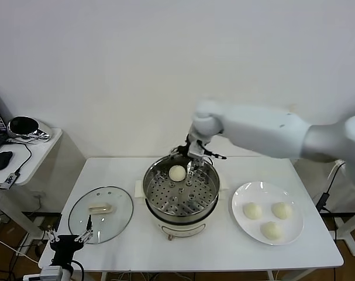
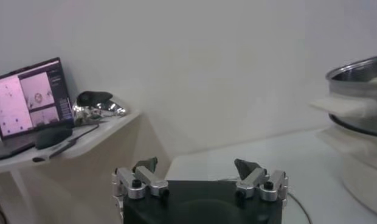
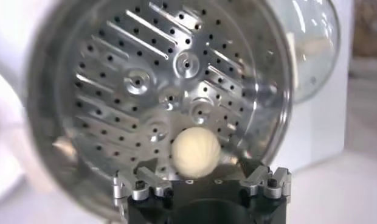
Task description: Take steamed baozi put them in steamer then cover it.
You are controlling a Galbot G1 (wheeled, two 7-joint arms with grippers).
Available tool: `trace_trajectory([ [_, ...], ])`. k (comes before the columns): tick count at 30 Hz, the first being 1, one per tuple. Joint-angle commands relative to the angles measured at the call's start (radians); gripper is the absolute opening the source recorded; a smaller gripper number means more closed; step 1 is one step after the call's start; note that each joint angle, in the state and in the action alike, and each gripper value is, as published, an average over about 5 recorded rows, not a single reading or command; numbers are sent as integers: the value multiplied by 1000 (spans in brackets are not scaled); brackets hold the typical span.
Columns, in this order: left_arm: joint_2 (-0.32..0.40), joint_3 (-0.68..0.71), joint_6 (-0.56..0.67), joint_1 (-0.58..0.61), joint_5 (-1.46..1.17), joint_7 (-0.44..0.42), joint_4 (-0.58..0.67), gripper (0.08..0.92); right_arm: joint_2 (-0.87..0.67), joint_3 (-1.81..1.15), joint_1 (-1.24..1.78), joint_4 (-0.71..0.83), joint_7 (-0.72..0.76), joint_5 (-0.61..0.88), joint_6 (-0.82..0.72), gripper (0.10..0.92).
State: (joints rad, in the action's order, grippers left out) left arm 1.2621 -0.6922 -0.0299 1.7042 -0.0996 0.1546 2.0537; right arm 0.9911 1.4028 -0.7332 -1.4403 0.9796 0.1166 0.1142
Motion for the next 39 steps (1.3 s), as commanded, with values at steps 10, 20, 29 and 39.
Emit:
trace_trajectory([
  [10, -15, 4, 1, -6, 2, -1, 2, 823, -511, 7, -36, -260, 37, 179, -587, 823],
  [20, -14, 7, 7, -18, 12, -3, -2, 823, -584, -160, 327, -190, -3, 56, -542, 823],
  [29, -13, -9, 7, -15, 13, -3, -14, 823, -521, -365, 596, -78, -13, -28, -530, 823],
  [39, -6, -14, 11, -8, 15, -3, -18, 823, -428, -429, 713, 39, -4, -101, -478, 823],
])
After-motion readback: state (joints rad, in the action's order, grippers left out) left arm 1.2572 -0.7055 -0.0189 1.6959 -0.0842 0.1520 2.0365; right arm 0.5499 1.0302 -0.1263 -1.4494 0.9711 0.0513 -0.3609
